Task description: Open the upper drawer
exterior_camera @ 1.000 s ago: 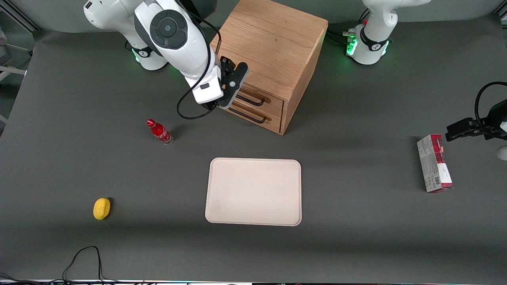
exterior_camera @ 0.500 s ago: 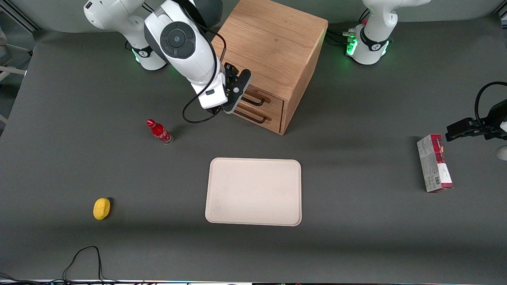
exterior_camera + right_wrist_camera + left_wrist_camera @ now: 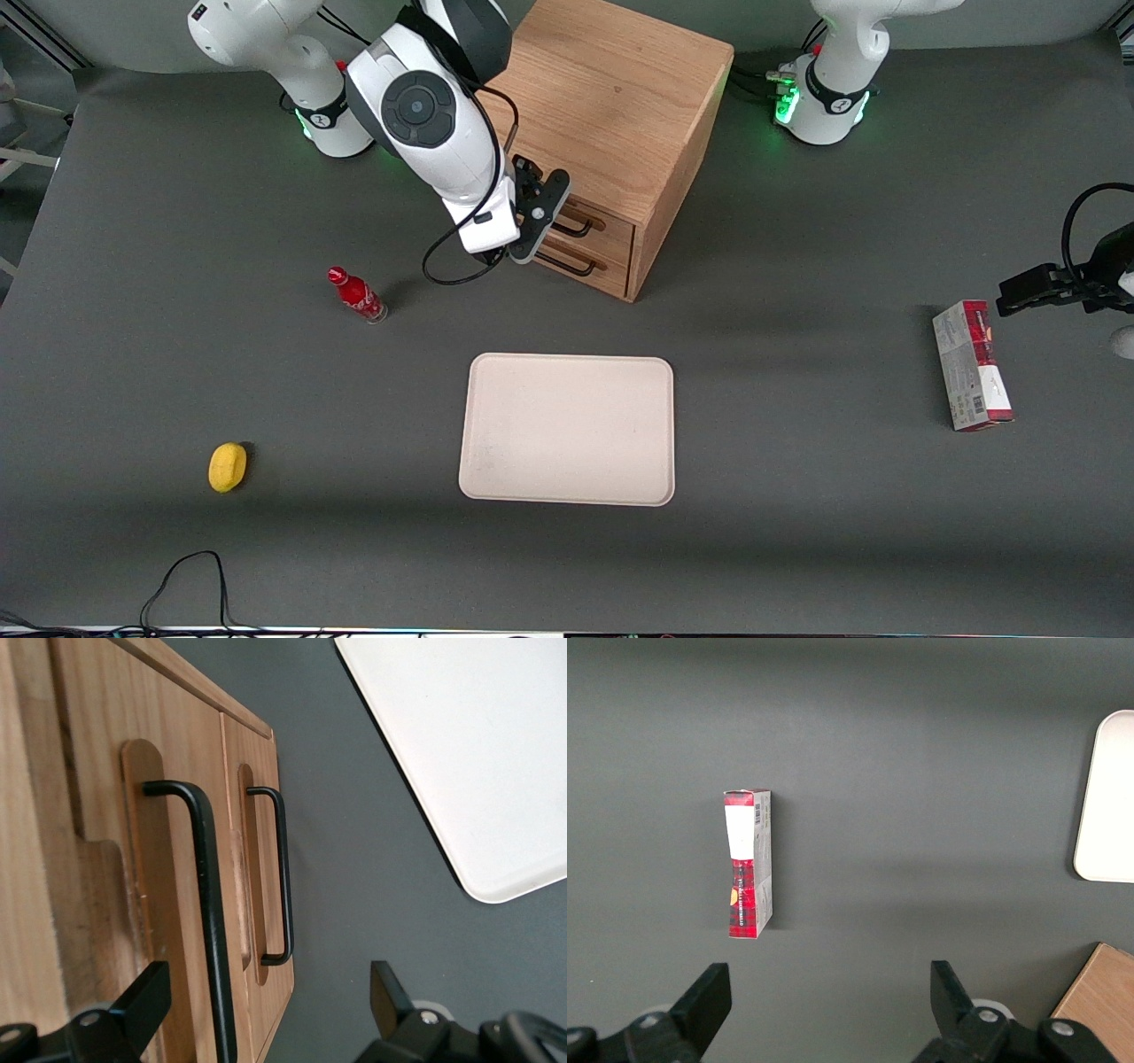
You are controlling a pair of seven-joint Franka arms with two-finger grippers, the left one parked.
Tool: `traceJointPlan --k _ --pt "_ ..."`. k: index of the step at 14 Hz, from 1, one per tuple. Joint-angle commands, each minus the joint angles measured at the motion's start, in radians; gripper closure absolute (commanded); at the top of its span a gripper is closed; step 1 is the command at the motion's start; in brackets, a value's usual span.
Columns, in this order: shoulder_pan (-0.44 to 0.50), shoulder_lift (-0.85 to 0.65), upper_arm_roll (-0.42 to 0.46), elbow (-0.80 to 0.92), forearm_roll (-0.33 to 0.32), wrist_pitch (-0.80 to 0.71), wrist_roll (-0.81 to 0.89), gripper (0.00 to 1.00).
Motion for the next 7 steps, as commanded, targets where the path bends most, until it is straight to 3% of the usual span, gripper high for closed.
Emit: traceJointPlan --k 1,7 --pt "0.006 0.021 -0.004 -0.005 -0.009 0.039 -0.022 0.0" --pt "0.008 0.055 -0.002 -0.005 -0.009 0.059 -0.02 0.0"
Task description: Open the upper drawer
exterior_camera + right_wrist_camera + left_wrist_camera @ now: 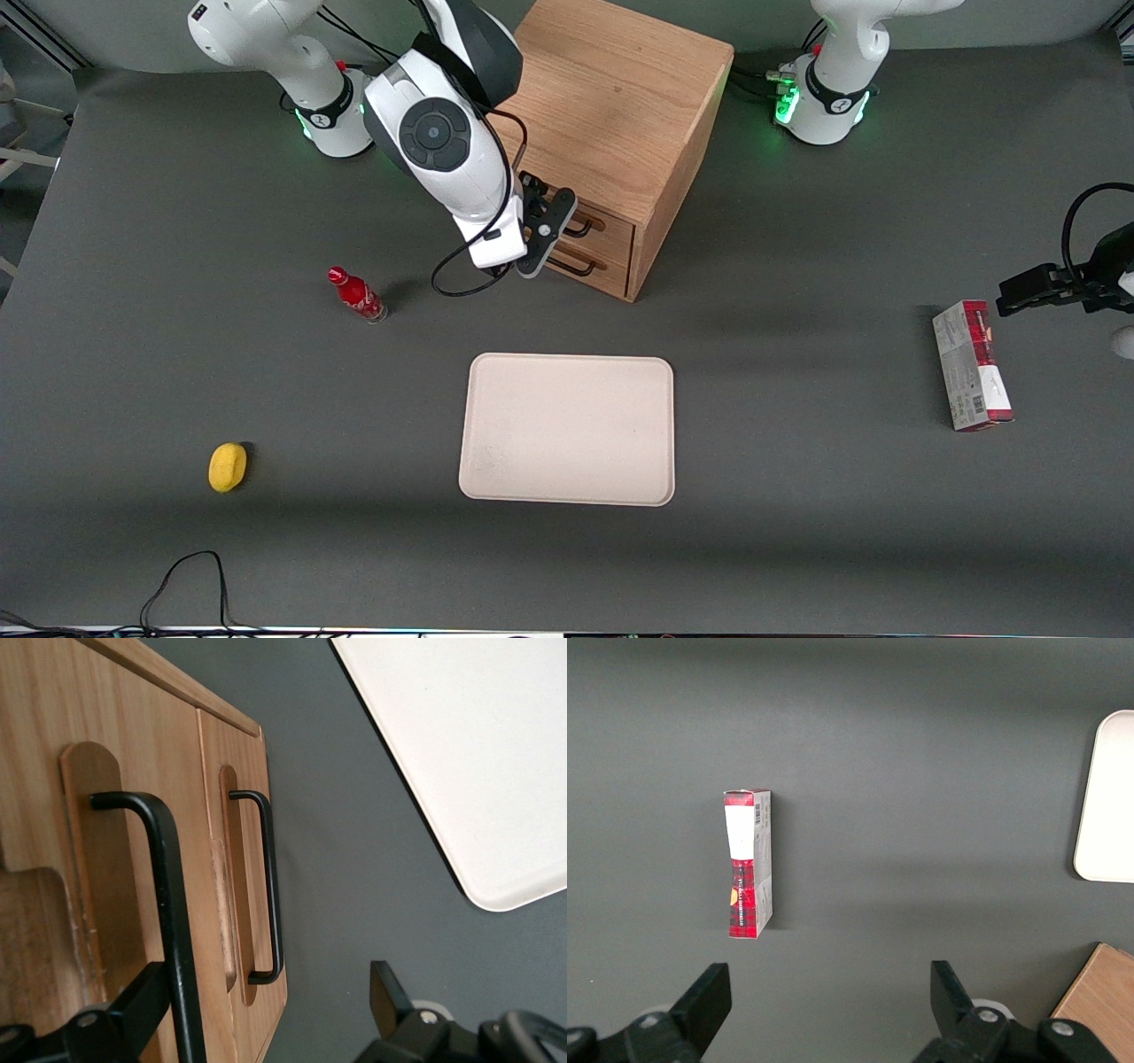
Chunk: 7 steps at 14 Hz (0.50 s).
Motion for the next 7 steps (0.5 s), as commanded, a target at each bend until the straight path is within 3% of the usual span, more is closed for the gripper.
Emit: traceJointPlan --k 1,7 --pt "0.005 0.014 -0.004 0.001 -0.01 0.025 -0.02 0.0" --pt "0.002 0.04 -0.004 0.0 -0.036 0.045 -0.02 0.0"
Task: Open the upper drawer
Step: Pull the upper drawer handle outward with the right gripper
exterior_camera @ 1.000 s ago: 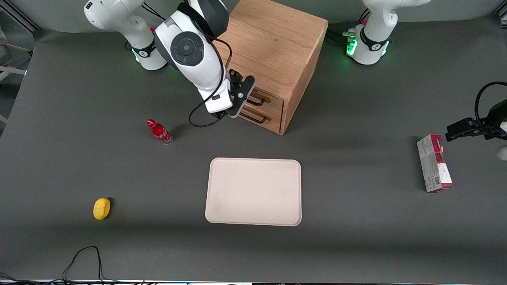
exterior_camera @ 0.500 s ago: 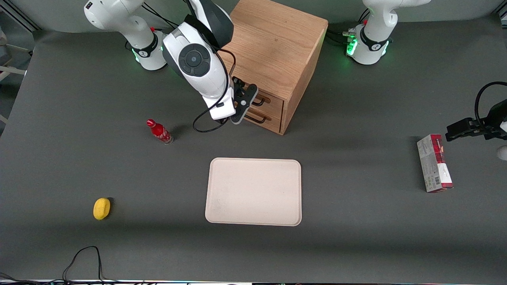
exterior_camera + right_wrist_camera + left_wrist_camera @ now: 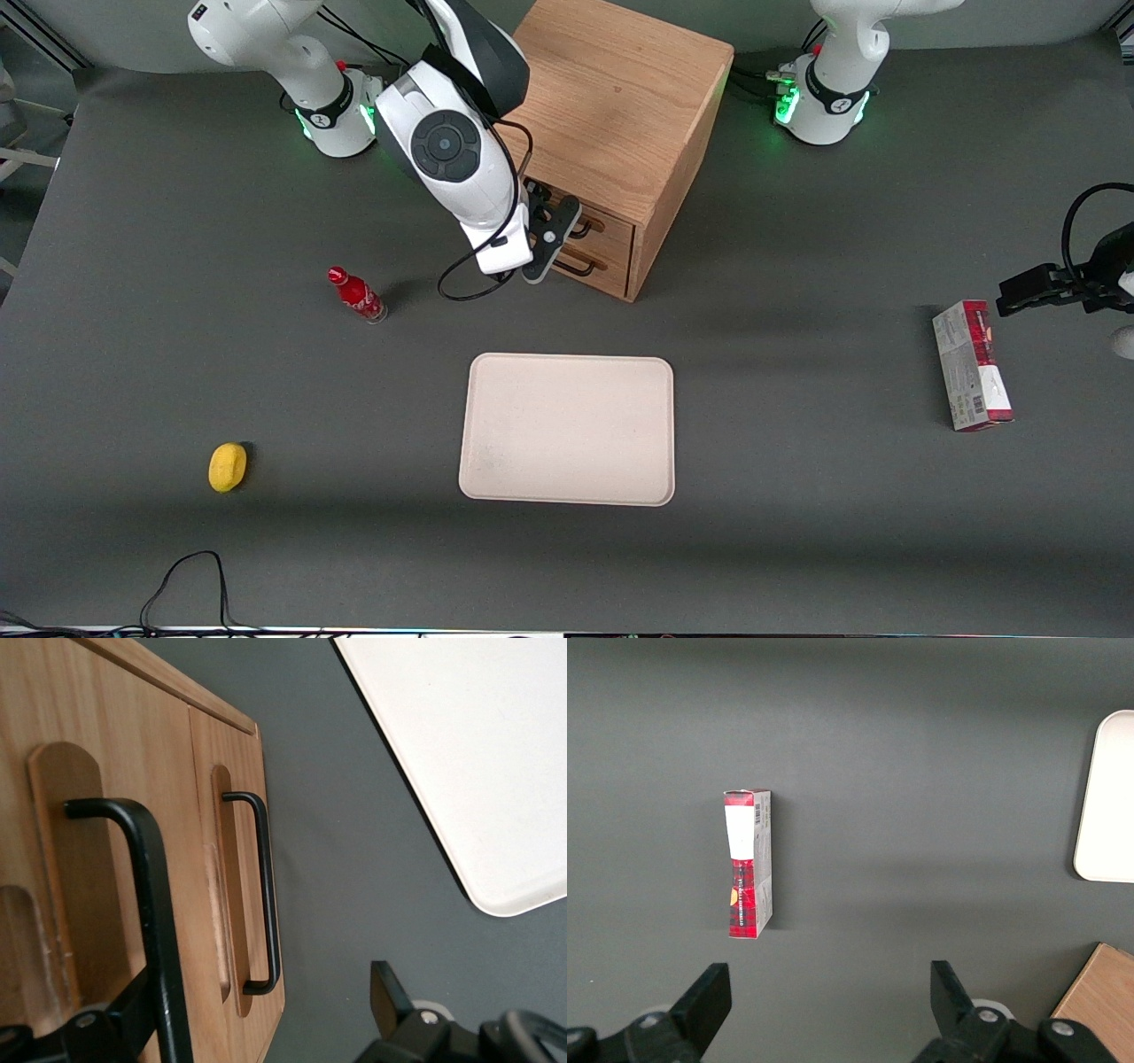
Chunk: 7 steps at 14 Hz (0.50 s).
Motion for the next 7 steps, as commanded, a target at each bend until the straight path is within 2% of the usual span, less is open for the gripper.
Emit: traceJointPlan --k 1,7 --pt "0.001 0.015 -0.008 0.003 -0.032 0.025 -0.02 0.0" --pt "-0.033 0.047 -0.018 0.048 -0.033 0.019 -0.023 0.0"
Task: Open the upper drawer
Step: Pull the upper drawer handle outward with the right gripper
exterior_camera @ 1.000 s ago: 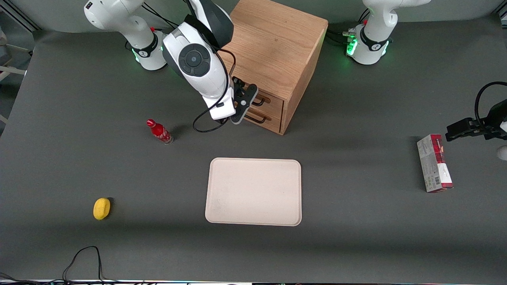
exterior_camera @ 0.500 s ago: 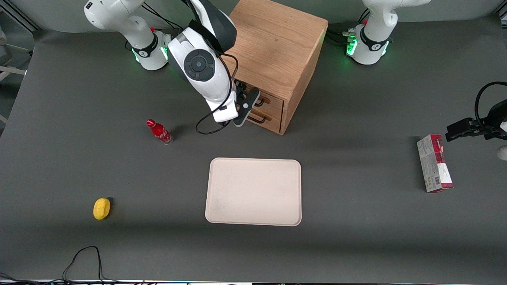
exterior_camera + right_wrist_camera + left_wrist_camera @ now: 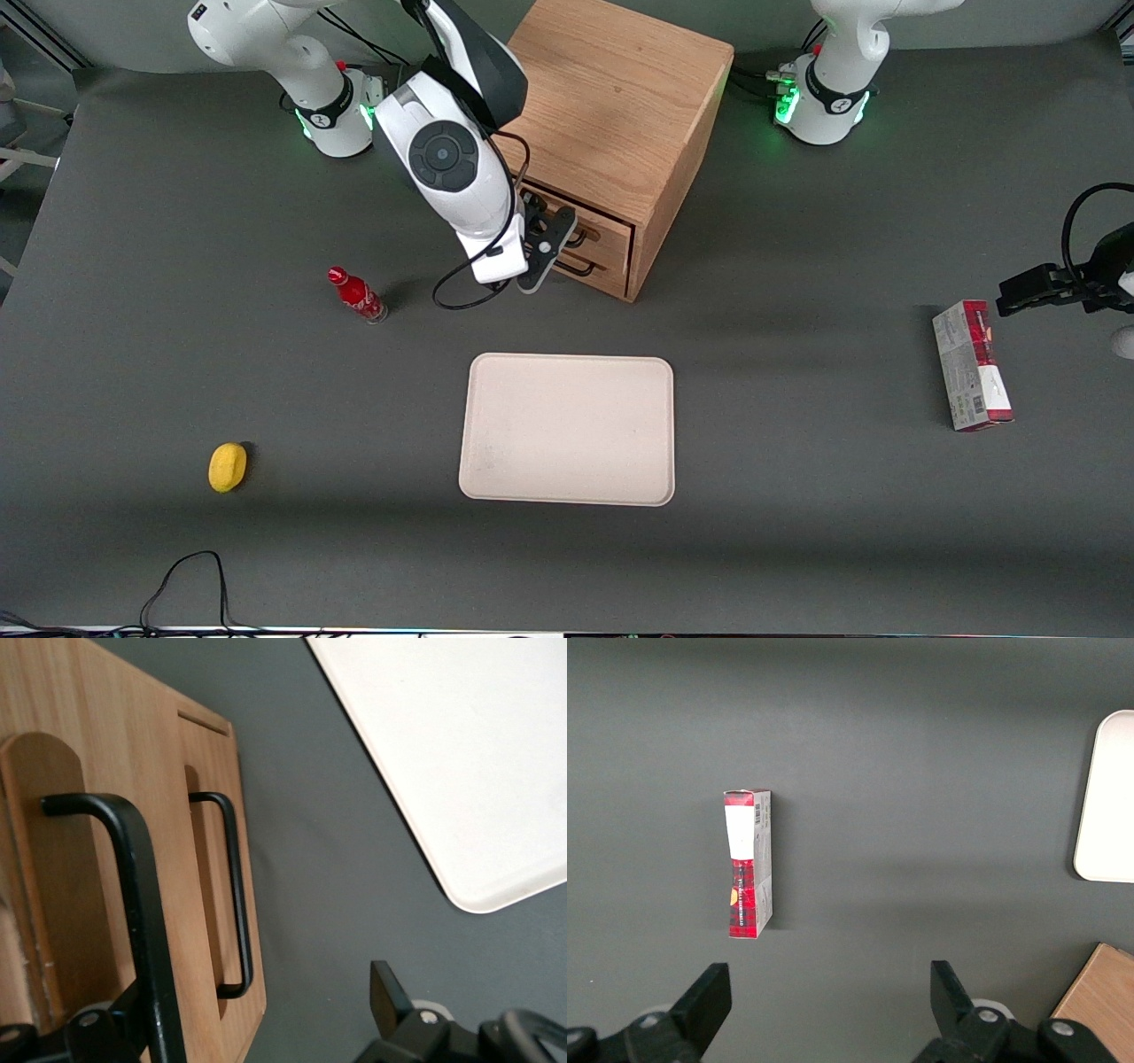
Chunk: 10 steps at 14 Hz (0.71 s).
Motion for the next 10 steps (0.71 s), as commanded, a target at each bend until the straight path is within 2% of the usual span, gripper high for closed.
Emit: traceJointPlan --k 1,10 --pt "-0.022 0.04 -0.007 0.049 -0.016 0.002 -0.023 0.0" --pt "-0.145 0.153 -0.007 0.227 -0.02 -0.055 -0.145 0.0"
